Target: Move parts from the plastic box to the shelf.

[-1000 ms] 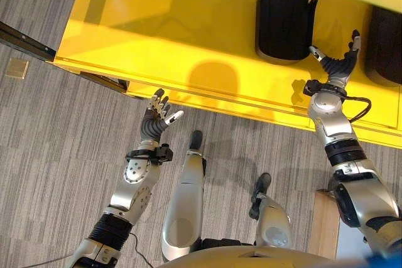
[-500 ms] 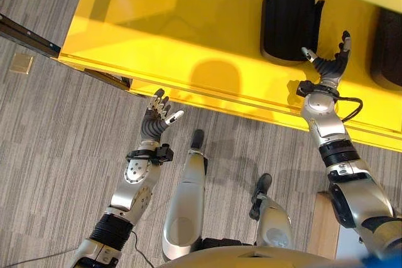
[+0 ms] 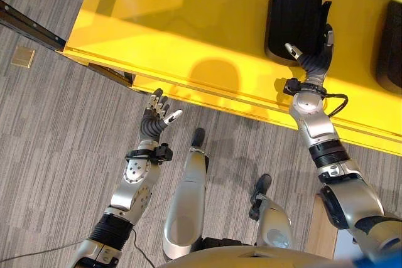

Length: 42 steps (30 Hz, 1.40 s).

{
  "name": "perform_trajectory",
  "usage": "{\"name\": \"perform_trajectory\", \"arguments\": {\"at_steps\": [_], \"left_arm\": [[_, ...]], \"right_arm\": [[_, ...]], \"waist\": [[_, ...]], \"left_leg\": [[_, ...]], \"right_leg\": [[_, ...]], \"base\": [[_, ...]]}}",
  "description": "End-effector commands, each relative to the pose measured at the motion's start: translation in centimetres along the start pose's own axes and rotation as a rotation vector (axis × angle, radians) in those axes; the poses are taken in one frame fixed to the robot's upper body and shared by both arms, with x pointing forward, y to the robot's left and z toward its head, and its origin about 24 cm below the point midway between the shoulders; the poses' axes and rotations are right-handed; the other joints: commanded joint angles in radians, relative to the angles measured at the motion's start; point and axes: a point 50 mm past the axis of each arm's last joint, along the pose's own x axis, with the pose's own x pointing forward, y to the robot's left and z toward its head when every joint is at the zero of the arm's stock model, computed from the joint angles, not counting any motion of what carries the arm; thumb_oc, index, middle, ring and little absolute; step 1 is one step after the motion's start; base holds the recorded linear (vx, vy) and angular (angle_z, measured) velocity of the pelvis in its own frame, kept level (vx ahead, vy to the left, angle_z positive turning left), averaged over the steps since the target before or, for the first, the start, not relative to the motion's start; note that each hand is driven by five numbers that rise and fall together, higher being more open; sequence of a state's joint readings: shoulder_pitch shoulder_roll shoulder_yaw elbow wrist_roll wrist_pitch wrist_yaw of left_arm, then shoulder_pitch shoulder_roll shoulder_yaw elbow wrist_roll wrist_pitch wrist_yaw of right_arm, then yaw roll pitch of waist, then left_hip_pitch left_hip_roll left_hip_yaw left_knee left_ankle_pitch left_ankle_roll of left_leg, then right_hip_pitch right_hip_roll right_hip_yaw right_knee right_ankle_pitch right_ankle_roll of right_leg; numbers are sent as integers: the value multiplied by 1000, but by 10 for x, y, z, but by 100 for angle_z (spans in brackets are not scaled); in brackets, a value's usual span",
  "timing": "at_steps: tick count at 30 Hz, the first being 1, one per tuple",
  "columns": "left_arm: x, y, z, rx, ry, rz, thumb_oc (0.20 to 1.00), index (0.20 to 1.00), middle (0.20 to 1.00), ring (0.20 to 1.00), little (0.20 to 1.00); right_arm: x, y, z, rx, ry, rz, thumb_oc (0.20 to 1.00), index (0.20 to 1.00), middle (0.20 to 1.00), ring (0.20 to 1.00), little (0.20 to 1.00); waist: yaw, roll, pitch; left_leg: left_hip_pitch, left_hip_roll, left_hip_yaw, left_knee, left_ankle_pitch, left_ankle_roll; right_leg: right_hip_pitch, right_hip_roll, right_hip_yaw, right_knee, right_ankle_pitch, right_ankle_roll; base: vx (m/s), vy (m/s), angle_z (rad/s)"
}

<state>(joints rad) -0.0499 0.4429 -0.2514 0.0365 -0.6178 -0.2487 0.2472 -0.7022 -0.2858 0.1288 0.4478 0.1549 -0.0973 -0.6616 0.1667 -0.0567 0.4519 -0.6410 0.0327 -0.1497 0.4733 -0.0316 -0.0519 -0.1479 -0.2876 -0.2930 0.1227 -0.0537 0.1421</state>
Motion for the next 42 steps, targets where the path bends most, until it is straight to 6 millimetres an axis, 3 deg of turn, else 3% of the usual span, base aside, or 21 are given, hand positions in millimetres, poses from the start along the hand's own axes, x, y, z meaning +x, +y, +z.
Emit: {"name": "perform_trajectory", "arguments": {"at_steps": [1, 30, 42], "left_arm": [[-6, 1, 6, -16, -55, 17, 1000, 1000, 1000, 1000, 1000], [-8, 4, 7, 0, -64, 30, 1000, 1000, 1000, 1000, 1000], [-9, 8, 6, 14, -58, 42, 1000, 1000, 1000, 1000, 1000]], "right_arm": [[7, -17, 22, 46, -127, -39, 1000, 1000, 1000, 1000, 1000], [4, -36, 29, 63, -174, -168, 1000, 1000, 1000, 1000, 1000], [-17, -58, 27, 45, -223, -249, 1000, 1000, 1000, 1000, 1000]], "waist": [[5, 10, -9], [-11, 12, -13], [-33, 12, -35]], "left_leg": [[90, 8, 10, -123, -7, 23], [93, 11, 16, -118, -13, 27], [117, 21, 21, -132, -8, 26]], "right_leg": [[-15, -12, 14, 116, -30, 4], [-27, -9, 25, 129, -35, 3], [-18, -4, 35, 123, -36, 4]], "base": [[0, 0, 0], [0, 0, 0], [-2, -3, -1]]}}
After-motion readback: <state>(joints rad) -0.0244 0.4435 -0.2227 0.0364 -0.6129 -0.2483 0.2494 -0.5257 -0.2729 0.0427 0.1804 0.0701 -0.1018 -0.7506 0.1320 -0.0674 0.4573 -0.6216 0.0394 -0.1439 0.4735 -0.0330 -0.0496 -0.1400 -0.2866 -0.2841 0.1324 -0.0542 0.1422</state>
